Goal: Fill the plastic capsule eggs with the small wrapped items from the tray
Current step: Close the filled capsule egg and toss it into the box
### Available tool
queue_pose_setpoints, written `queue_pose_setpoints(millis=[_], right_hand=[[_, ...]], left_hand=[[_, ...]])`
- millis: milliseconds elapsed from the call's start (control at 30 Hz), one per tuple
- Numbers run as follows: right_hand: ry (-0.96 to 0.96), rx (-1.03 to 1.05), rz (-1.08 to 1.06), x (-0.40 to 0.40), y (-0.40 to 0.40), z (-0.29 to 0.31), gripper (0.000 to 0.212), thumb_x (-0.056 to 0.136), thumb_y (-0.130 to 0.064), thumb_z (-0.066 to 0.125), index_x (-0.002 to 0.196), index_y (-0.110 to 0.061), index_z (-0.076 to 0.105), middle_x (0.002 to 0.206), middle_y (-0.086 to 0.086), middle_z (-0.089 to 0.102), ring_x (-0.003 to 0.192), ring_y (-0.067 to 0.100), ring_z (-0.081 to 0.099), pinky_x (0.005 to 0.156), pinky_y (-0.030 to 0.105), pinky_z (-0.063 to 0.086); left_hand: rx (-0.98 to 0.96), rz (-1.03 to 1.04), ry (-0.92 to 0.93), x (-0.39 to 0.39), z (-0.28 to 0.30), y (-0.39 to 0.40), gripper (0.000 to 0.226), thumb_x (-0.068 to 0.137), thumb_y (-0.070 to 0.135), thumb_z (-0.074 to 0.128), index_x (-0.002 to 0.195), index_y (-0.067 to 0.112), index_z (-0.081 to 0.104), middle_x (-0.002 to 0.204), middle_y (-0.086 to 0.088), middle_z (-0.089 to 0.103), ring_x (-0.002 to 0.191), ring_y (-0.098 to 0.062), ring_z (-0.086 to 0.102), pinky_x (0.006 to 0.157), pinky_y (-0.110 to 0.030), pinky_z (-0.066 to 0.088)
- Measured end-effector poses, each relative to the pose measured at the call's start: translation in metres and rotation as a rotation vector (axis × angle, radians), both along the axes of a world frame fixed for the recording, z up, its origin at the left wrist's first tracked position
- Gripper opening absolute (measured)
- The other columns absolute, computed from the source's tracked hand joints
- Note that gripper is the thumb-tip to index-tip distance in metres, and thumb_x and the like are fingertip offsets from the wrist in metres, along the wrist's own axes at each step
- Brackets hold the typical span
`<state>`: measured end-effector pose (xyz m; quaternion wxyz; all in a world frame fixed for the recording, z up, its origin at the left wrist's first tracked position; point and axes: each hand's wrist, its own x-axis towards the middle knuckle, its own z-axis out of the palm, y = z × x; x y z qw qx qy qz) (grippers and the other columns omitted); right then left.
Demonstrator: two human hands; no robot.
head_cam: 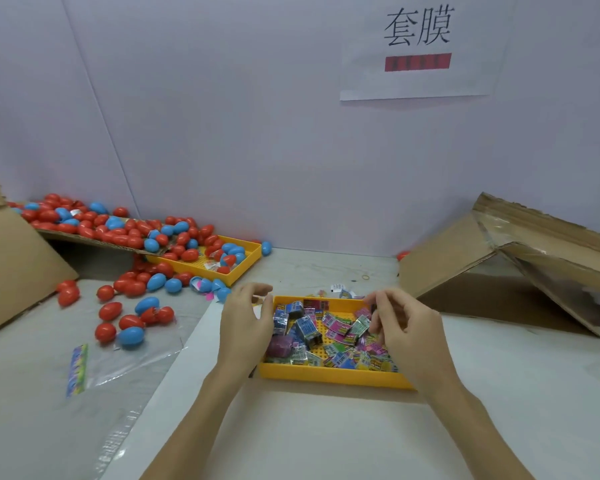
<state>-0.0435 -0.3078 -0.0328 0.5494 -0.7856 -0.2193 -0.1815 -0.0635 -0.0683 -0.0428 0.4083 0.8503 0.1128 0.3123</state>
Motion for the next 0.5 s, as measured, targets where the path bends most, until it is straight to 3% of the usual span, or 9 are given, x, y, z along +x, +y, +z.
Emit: queue_pose_setpoints(millis=[133, 267, 367, 500], right_hand=[[-0.063, -0.203, 0.049, -0.001, 0.011, -0.009, 0.020, 0.105, -0.021, 0.053, 0.093, -0.023, 0.069, 0.059, -0.004, 0.062, 0.051, 0.014, 0.060, 0.049, 0.019, 0.044], [-0.059, -0.257, 0.092, -0.001, 0.012, -0.013, 0.019, 0.104, -0.021, 0.053, 0.093, -0.021, 0.068, 0.057, -0.005, 0.061, 0.057, 0.014, 0.064, 0.055, 0.030, 0.051], [-0.046, -0.236, 0.085, 0.000, 0.013, -0.014, 0.019, 0.104, -0.020, 0.053, 0.092, -0.023, 0.068, 0.057, -0.006, 0.061, 0.057, 0.012, 0.065, 0.055, 0.029, 0.051], [-0.027, -0.224, 0.072, 0.001, 0.013, -0.015, 0.020, 0.104, -0.021, 0.054, 0.090, -0.023, 0.068, 0.058, -0.008, 0.060, 0.058, 0.014, 0.064, 0.056, 0.033, 0.052]], left_hand=[[0.031, 0.123, 0.114, 0.037, 0.007, 0.038, 0.030, 0.104, 0.018, 0.052, 0.131, 0.007, 0.059, 0.130, -0.010, 0.060, 0.122, -0.027, 0.055, 0.103, -0.041, 0.047], [0.136, 0.240, 0.232, 0.081, 0.019, 0.088, 0.029, 0.106, 0.019, 0.048, 0.128, 0.004, 0.060, 0.126, -0.015, 0.061, 0.115, -0.030, 0.056, 0.095, -0.043, 0.050], [0.318, 0.123, 0.284, 0.104, 0.025, 0.110, 0.025, 0.104, 0.014, 0.049, 0.121, 0.004, 0.063, 0.122, -0.016, 0.064, 0.102, -0.027, 0.059, 0.082, -0.038, 0.048], [0.555, -0.105, 0.394, 0.127, 0.024, 0.116, 0.034, 0.108, 0.025, 0.043, 0.137, 0.015, 0.057, 0.138, -0.011, 0.061, 0.118, -0.028, 0.059, 0.096, -0.040, 0.048]])
